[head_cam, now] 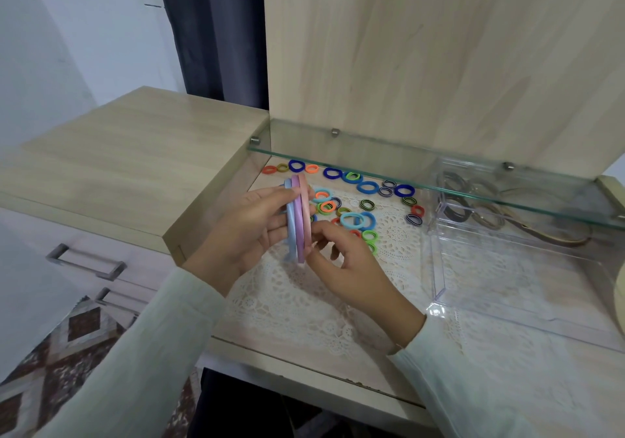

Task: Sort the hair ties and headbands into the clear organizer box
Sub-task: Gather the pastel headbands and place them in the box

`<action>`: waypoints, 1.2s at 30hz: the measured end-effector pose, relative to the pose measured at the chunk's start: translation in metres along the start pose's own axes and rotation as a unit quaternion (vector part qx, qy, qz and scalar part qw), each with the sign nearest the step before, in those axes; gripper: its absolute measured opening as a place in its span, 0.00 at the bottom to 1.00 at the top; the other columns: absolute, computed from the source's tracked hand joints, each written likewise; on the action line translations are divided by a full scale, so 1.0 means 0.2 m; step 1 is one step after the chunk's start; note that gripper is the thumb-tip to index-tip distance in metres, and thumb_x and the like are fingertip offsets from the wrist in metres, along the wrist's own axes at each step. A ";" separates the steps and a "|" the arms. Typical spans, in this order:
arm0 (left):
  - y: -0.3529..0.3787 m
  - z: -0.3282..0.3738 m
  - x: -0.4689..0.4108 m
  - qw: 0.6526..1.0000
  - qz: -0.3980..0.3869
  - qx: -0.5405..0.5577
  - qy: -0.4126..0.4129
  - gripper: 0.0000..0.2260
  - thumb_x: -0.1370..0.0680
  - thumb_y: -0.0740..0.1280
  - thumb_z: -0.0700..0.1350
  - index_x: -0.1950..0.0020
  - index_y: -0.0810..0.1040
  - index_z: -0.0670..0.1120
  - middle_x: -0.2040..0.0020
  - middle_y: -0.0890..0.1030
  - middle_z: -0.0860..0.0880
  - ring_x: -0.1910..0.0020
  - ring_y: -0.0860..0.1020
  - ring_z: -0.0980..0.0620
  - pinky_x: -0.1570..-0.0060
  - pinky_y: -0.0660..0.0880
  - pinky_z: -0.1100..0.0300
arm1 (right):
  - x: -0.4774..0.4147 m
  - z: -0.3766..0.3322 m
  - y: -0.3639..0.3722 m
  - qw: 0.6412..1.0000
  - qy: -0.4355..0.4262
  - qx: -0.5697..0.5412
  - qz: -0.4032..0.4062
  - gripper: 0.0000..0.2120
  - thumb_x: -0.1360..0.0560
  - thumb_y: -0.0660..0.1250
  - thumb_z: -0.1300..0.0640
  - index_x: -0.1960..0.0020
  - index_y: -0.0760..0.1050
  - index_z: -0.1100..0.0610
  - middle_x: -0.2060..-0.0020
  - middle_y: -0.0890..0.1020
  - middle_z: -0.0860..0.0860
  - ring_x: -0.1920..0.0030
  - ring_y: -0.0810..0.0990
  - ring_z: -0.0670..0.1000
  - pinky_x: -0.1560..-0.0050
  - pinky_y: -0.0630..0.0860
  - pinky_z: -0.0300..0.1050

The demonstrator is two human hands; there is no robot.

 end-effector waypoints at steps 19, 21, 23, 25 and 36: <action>0.02 -0.02 -0.02 1.000 -0.001 -0.010 -0.006 0.09 0.19 0.64 0.42 0.46 0.82 0.39 0.50 0.85 0.40 0.54 0.85 0.48 0.52 0.82 0.56 | 0.00 0.10 0.13 0.960 0.089 -0.256 -0.076 0.09 0.23 0.64 0.67 0.43 0.77 0.67 0.53 0.84 0.55 0.49 0.83 0.48 0.44 0.76 0.38; 0.01 -0.03 -0.04 1.000 0.009 -0.007 -0.008 0.11 0.19 0.63 0.45 0.46 0.81 0.39 0.51 0.85 0.41 0.55 0.85 0.48 0.54 0.83 0.56 | 0.00 0.11 0.12 0.956 0.089 -0.270 -0.073 0.10 0.22 0.63 0.68 0.43 0.77 0.69 0.54 0.84 0.56 0.49 0.83 0.48 0.44 0.77 0.39; -0.04 -0.06 -0.07 0.999 0.044 -0.001 -0.017 0.14 0.17 0.58 0.47 0.48 0.81 0.41 0.53 0.85 0.44 0.58 0.84 0.49 0.58 0.82 0.58 | 0.00 0.12 0.11 0.955 0.086 -0.276 -0.069 0.10 0.22 0.63 0.68 0.43 0.77 0.70 0.54 0.84 0.56 0.49 0.83 0.50 0.44 0.77 0.39; -0.09 -0.08 -0.10 0.996 0.087 -0.020 -0.007 0.16 0.18 0.55 0.44 0.53 0.81 0.43 0.57 0.84 0.47 0.60 0.82 0.50 0.59 0.79 0.59 | 0.01 0.13 0.10 0.952 0.088 -0.285 -0.062 0.11 0.23 0.63 0.68 0.42 0.77 0.70 0.54 0.84 0.56 0.49 0.83 0.50 0.45 0.77 0.39; -0.13 -0.18 -0.26 0.951 0.093 -0.268 0.122 0.20 0.27 0.74 0.36 0.42 0.70 0.50 0.45 0.77 0.48 0.47 0.78 0.51 0.51 0.78 0.62 | 0.02 0.15 0.09 0.942 0.106 -0.313 -0.059 0.10 0.23 0.64 0.68 0.43 0.77 0.70 0.54 0.84 0.58 0.49 0.84 0.52 0.42 0.77 0.43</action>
Point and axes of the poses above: each hand's wrist, its own x-axis away from the middle knuckle, its own y-axis out of the palm, z = x × y, the point moved 10 cm from there along -x, towards the middle knuckle
